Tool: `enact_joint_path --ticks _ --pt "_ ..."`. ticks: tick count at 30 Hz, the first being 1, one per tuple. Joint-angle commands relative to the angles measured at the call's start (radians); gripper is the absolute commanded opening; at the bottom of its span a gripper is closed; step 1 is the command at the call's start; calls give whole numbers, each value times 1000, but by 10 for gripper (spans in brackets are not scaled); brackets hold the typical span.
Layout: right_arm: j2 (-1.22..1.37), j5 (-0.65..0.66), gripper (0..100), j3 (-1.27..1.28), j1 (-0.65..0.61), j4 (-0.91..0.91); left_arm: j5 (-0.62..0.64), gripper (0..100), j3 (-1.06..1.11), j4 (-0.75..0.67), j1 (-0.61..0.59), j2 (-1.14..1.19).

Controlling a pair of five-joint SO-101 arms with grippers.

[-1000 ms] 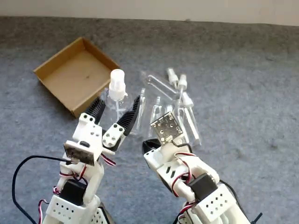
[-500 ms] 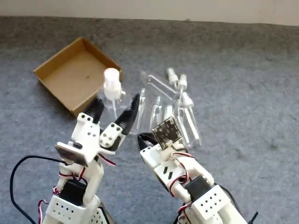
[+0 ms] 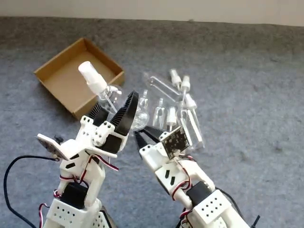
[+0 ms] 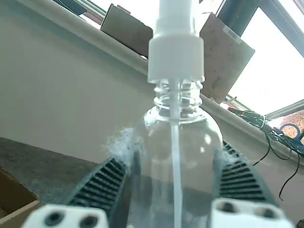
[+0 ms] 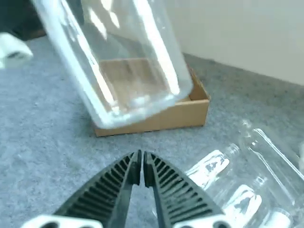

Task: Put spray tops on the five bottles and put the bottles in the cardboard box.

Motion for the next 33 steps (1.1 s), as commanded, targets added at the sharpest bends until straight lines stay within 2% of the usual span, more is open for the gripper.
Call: enact_joint_path --ticks 1,5,9,11,20,25,27,30,33 --pt "-12 11 5 84 -79 -65 -120 98 19 -28 -10 -10" --pt "-12 38 5 81 -150 -70 -198 98 19 -120 -10 -10" --pt "-12 207 5 81 -194 -70 -239 98 19 -166 -12 -10" --pt "-12 245 5 79 -209 -70 -261 98 19 -166 -12 -8" --pt "-16 262 5 74 -209 -71 -336 98 19 -166 -12 -7" --pt "-206 262 5 76 -203 -59 -336 98 19 -164 -12 -7" --pt "-325 262 5 82 -203 7 -336 98 19 -164 -12 -7" --pt "-483 262 5 81 -205 213 -336 98 19 -164 -12 -7" --pt "-453 261 5 74 -205 297 -333 98 19 -164 -12 -7"
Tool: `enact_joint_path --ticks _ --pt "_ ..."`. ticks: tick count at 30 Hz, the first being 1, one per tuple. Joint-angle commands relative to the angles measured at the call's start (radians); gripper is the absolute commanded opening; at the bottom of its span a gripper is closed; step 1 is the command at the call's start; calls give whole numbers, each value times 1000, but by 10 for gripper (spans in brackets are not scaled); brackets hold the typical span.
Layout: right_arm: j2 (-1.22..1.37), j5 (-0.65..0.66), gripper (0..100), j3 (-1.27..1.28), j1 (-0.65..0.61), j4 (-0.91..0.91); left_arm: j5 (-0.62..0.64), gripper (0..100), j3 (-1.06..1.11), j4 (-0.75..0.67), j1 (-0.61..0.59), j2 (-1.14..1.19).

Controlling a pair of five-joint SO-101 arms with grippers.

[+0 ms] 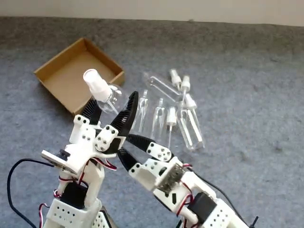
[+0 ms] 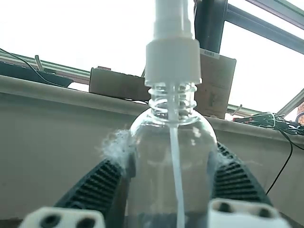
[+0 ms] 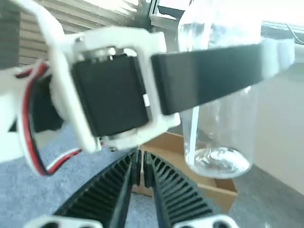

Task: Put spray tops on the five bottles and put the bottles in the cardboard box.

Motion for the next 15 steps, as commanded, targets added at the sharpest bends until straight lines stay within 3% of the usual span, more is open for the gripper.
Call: enact_joint_path --ticks 1,8,15 --pt "-12 14 5 68 -5 71 -9 98 19 -23 -12 -7" --pt "-33 11 5 -12 -4 59 -11 98 19 107 -5 -8" --pt "-33 12 5 -21 13 59 -6 98 19 123 -5 -8"
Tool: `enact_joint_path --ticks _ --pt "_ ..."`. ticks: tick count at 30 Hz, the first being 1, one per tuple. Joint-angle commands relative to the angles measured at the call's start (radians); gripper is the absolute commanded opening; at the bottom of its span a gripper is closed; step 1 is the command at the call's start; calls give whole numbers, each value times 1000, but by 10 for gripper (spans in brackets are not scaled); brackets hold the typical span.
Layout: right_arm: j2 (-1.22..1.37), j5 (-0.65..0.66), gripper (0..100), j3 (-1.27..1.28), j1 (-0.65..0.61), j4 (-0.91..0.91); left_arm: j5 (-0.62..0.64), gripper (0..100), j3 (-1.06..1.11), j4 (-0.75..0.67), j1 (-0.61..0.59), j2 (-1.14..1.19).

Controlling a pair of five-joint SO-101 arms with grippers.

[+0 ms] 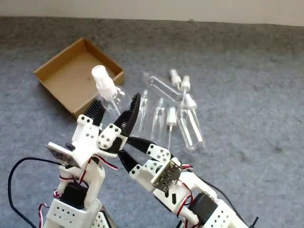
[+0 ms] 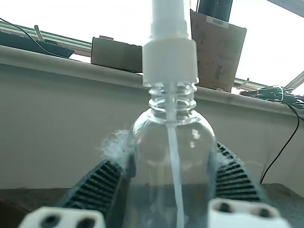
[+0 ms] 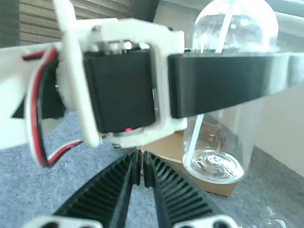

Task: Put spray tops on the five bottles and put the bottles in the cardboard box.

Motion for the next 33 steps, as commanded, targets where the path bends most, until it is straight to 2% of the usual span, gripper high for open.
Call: enact_joint_path --ticks 1,9,19,22,28,33 --pt "-21 8 5 -18 31 4 -6 98 19 3 -5 -8" --pt "-19 5 5 -15 208 1 -6 98 19 74 -4 -12" --pt "-19 3 5 62 223 1 -5 98 19 71 -2 -13" --pt "-19 3 5 56 183 4 -5 98 19 71 -2 -13" --pt "-19 8 5 59 15 7 -5 98 19 25 -2 -13" --pt "-19 9 5 61 -10 7 -3 98 19 23 -1 -13"
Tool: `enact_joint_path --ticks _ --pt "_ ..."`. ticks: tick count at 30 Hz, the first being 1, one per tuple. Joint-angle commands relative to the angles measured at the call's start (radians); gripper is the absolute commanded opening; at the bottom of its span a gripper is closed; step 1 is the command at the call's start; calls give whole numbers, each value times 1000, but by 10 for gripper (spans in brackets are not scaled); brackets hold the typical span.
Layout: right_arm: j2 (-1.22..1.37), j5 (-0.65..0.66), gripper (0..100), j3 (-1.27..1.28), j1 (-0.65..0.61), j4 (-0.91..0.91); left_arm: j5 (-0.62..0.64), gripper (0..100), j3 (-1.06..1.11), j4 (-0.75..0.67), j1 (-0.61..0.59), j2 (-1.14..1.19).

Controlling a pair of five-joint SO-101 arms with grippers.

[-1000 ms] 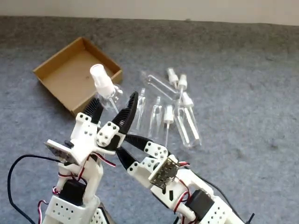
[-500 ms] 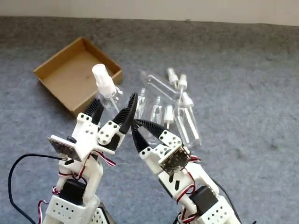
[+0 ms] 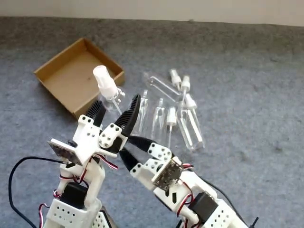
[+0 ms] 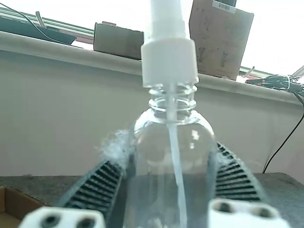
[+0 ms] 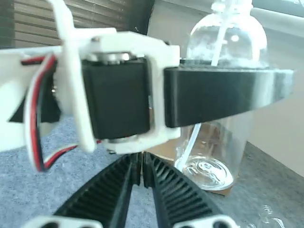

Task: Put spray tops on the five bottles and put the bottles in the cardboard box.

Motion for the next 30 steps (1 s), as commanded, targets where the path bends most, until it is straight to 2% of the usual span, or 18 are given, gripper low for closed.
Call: enact_joint_path --ticks 1,8,12,30 --pt "-19 8 5 59 -13 5 -2 98 19 -28 4 -13" --pt "-19 8 5 64 -13 2 -2 98 19 -28 97 -13" --pt "-19 8 5 65 -10 2 -2 98 19 -28 111 -13" --pt "-19 8 5 105 283 1 -2 98 19 34 148 -12"
